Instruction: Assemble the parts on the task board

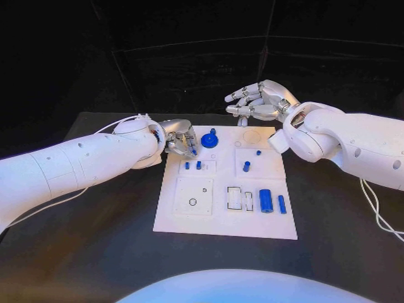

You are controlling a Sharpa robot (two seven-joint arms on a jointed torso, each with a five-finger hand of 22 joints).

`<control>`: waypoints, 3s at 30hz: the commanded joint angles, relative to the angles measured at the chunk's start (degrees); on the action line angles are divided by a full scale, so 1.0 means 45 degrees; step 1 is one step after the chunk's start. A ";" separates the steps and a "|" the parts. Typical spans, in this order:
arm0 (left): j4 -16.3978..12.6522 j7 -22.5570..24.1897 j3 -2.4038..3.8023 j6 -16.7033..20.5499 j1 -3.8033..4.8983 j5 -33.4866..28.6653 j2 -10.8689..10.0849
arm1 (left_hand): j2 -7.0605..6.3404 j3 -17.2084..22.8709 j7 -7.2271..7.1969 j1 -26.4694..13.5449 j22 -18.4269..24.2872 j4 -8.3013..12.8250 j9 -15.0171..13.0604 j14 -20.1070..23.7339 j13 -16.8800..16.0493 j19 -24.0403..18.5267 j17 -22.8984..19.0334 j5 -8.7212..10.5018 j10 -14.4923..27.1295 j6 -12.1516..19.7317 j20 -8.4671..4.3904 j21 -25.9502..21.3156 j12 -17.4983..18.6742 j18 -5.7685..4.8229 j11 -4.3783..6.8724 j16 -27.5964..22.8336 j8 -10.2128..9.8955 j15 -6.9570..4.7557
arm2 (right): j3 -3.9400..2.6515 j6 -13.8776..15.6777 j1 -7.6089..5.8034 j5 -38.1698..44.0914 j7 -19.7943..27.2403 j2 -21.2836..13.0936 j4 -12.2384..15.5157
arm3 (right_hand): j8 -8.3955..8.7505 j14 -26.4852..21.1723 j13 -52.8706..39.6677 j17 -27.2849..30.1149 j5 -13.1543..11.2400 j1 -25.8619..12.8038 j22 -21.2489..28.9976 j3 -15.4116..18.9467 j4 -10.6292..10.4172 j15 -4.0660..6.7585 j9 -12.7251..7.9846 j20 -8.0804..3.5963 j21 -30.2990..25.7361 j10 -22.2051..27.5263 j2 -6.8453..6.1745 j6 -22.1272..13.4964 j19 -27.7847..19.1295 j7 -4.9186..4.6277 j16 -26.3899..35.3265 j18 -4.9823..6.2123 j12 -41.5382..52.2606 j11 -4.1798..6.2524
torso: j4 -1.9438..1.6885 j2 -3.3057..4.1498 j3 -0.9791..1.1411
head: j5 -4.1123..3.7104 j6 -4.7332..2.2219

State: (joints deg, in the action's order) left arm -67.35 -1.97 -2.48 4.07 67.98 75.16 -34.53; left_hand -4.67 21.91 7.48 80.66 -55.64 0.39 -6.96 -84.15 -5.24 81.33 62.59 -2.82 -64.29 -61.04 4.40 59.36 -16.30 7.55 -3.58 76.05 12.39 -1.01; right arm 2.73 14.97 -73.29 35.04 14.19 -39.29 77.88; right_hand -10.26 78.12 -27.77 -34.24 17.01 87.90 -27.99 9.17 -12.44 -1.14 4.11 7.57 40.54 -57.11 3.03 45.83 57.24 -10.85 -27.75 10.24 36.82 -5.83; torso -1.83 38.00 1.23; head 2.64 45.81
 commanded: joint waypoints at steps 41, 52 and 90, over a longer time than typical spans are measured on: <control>0.0512 -0.0425 0.0009 -0.0252 -0.0043 -0.0071 0.0530 | -0.0127 0.0159 0.0164 -0.0217 0.0109 0.0037 0.0169 -0.0078 0.0154 -0.0155 -0.0169 0.0025 0.0181 0.0265 0.0019 -0.0110 0.0394 -0.0136 -0.0163 -0.0099 -0.0426 0.0044 | -0.0009 -0.0129 -0.0022 -0.0045 0.0111 0.0040 -0.0016 | -0.0054 0.0048 0.0017 -0.0021 0.0057 0.0027 0.0014 -0.0019 0.0018 -0.0035 0.0012 0.0004 -0.0088 0.0103 0.0149 -0.0036 0.0056 -0.0001 0.0049 0.0049 0.0077 0.0016 | -0.0007 -0.0003 0.0006 | -0.0014 0.0026; 0.0519 -0.0465 0.0009 -0.0271 -0.0044 -0.0072 0.0486 | -0.0241 0.0250 0.0328 -0.0305 0.0095 0.0079 0.0366 -0.0032 0.0255 -0.0225 -0.0298 0.0024 0.0410 0.0715 0.0126 -0.0127 0.0635 -0.0145 -0.0320 -0.0129 -0.0811 0.0185 | -0.0009 -0.0131 -0.0021 -0.0045 0.0110 0.0035 -0.0028 | -0.0054 0.0048 0.0017 -0.0021 0.0057 0.0027 0.0014 -0.0019 0.0018 -0.0035 0.0012 0.0004 -0.0088 0.0103 0.0149 -0.0036 0.0056 -0.0001 0.0049 0.0049 0.0077 0.0016 | -0.0010 0.0003 -0.0005 | -0.0018 0.0034; -0.0283 0.0871 0.0014 0.2040 0.0006 -0.2040 -0.0864 | -0.0243 0.0484 0.0457 -0.0242 -0.0010 0.0320 0.0457 0.0043 0.0157 -0.0375 -0.0525 0.0020 0.0253 0.0594 0.0286 -0.0119 0.0644 -0.0085 -0.0385 -0.0084 -0.0921 0.0266 | -0.0007 -0.0184 -0.0011 0.3590 -0.1494 -0.0681 -0.0388 | -0.0724 0.1259 0.1965 -0.0812 -0.0390 0.1182 -0.0522 -0.0311 0.0686 0.0207 0.0116 -0.0274 0.0748 0.0533 0.0008 0.1131 0.0953 0.0175 -0.0690 0.0075 -0.1830 0.0115 | -0.0004 -0.0017 -0.0012 | -0.0153 -0.0030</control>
State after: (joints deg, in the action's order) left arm -68.20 -3.16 -2.49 6.65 67.80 71.73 -38.16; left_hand -5.91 23.98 9.57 79.43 -55.62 1.82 -4.82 -83.95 -4.48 79.76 60.17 -2.87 -62.89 -58.08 5.54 58.80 -13.27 7.55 -5.41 75.44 8.07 0.03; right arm 2.73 14.75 -73.23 42.25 10.97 -42.12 76.21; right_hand -13.31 83.47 -19.20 -38.33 15.40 92.96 -30.41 7.66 -9.66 -0.27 4.60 6.32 43.89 -54.59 3.04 50.71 61.42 -10.13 -31.32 10.23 28.91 -5.28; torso -1.94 37.95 1.16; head 2.12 45.80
